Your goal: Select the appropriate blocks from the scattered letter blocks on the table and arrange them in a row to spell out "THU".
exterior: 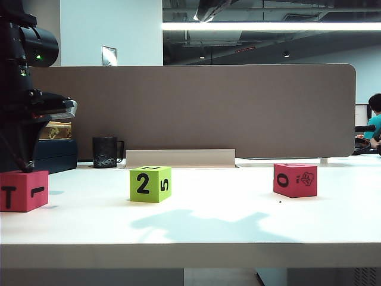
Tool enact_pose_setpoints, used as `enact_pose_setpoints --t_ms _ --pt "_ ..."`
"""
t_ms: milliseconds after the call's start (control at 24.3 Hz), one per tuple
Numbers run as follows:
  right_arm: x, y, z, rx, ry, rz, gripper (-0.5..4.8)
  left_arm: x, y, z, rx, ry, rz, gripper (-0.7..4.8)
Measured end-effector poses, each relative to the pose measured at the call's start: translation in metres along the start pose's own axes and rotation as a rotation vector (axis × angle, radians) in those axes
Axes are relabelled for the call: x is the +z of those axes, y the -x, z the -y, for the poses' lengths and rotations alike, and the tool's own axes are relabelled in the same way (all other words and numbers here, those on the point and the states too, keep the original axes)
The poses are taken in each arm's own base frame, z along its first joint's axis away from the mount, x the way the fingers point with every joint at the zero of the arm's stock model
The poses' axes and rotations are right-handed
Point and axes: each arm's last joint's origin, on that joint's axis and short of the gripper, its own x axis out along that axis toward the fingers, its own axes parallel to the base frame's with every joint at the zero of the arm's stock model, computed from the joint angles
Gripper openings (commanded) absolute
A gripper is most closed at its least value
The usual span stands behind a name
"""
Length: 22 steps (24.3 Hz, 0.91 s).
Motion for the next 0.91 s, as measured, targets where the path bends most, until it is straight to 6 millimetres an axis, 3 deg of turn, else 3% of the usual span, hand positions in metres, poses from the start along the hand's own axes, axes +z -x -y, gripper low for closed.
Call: enact_pose_setpoints --t_ms 453,700,906 --pt "0.000 0.000 0.000 -0.001 0.000 0.000 -0.05 0.021 -0.011 -0.002 0.011 -0.018 0.182 -0.06" --pt "0.000 0.000 0.001 -0.016 0.000 0.000 -0.05 0.037 -0.008 -0.003 0.028 -0.050 0.350 -0.06" --pt "0.000 0.000 0.001 -0.018 0.000 0.001 -0.05 0.041 0.000 -0.004 0.067 -0.043 0.353 -0.06"
